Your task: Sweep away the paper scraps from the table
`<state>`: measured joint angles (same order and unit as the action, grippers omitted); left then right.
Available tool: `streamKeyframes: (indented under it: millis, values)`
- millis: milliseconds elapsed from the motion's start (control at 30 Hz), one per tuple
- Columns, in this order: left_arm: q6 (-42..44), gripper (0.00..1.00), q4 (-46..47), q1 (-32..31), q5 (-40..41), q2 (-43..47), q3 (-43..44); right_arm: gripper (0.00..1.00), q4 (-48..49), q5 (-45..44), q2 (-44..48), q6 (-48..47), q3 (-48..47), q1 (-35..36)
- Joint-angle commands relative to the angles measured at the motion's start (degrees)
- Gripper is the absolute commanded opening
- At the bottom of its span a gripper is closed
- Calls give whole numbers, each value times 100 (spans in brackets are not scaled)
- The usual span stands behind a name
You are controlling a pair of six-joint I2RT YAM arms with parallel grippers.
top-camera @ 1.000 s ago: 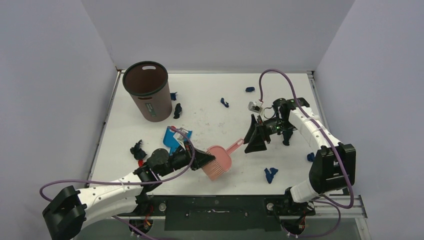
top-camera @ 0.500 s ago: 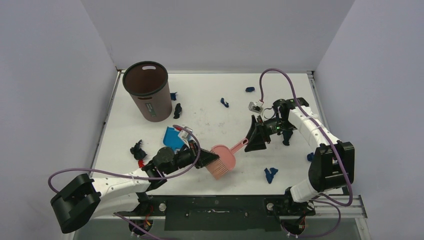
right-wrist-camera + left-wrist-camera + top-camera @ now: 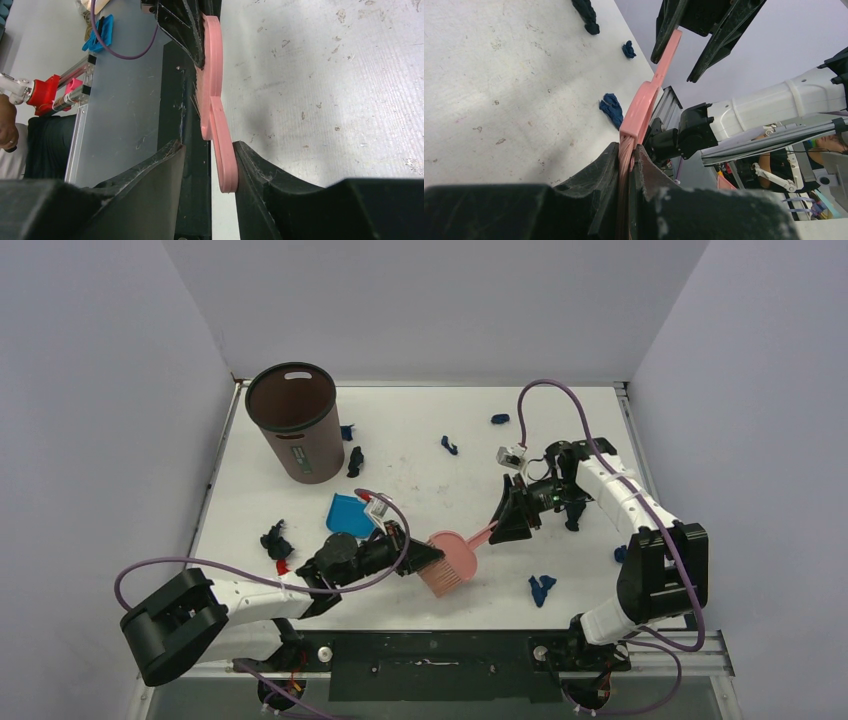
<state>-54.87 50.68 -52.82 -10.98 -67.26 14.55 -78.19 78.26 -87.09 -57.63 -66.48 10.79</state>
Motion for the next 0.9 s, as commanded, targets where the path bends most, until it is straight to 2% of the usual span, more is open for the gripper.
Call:
streamKeyframes:
  millis: [0, 267, 400, 467, 500, 600, 667, 767, 867]
  values:
    - [-153, 0, 522, 25, 128, -249, 307, 39, 88, 366, 154, -83, 60, -17]
    - [-196, 0, 549, 21, 140, -390, 453, 24, 689, 213, 350, 504, 269, -12]
    - [-182, 0, 441, 19, 108, -425, 492, 9, 894, 149, 436, 717, 315, -15]
    - [-100, 0, 155, 20, 110, -388, 547, 6, 1017, 127, 479, 876, 331, -15]
    - [-18, 10, -114, 21, 139, -325, 596, 5, 1073, 98, 496, 945, 322, -20]
    - [457, 38, -1651, 14, 466, 195, 969, 5, 1376, -126, 500, 1310, 277, -75]
    - [876, 49, -3069, -20, 969, 635, 1307, 5, 1734, -324, 527, 1712, 312, -147]
    - [1309, 55, -5101, -86, 2104, 1264, 1801, 5, 2676, -854, 719, 2589, 562, -241]
    - [1127, 57, -6995, -90, 3439, 1653, 2214, 5, 3846, -1697, 1160, 3458, 974, -232]
